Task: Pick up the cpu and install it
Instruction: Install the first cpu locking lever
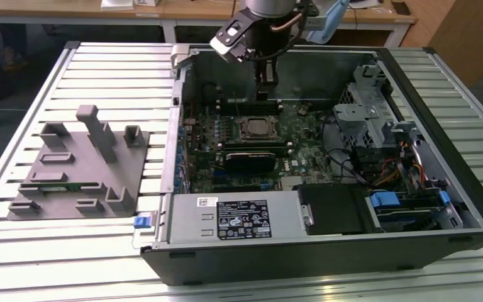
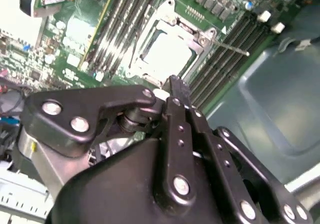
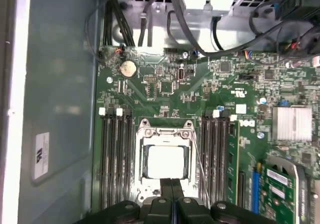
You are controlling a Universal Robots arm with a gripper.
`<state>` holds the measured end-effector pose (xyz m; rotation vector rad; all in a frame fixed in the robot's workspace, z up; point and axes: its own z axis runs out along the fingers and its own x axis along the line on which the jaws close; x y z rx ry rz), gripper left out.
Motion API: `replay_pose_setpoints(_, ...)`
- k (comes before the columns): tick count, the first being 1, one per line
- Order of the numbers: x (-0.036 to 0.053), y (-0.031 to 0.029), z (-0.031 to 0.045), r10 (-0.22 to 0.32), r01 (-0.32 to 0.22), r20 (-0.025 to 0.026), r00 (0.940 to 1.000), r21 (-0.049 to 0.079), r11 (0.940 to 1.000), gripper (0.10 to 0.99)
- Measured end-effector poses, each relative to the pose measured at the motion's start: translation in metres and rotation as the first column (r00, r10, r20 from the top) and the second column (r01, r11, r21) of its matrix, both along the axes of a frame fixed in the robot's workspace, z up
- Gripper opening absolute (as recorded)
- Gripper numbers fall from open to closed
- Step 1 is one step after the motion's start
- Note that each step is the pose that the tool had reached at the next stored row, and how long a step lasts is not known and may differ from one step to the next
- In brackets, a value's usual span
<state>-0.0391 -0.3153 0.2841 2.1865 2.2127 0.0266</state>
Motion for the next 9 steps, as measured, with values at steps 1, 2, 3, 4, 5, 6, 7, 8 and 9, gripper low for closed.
replay_pose_setpoints(1,0.0000,0.0000,0.0000,0.000,0.000,0.0000,1.0000,0.000,1.0000,0.106)
replay_pose_setpoints(2,0.0000,0.0000,0.0000,0.000,0.000,0.0001,1.0000,0.000,1.0000,0.106)
replay_pose_setpoints(3,0.0000,0.0000,0.0000,0.000,0.000,0.0001,1.0000,0.000,1.0000,0.106)
replay_pose_setpoints(4,0.0000,0.0000,0.0000,0.003,-0.003,0.0000,1.0000,0.000,1.0000,0.106)
replay_pose_setpoints(5,0.0000,0.0000,-0.0001,0.015,-0.015,0.0000,0.9999,0.000,0.9999,0.106)
replay_pose_setpoints(6,0.0000,0.0000,-0.0003,0.033,-0.033,0.0000,0.9995,0.000,0.9995,0.106)
replay_pose_setpoints(7,-0.0001,0.0000,-0.0005,0.051,-0.051,-0.0001,0.9987,0.000,0.9987,0.106)
replay_pose_setpoints(8,-0.0001,0.0000,-0.0006,0.069,-0.069,-0.0001,0.9976,0.000,0.9976,0.106)
replay_pose_setpoints(9,0.0000,0.0000,-0.0007,0.087,-0.087,-0.0001,0.9962,0.000,0.9962,0.106)
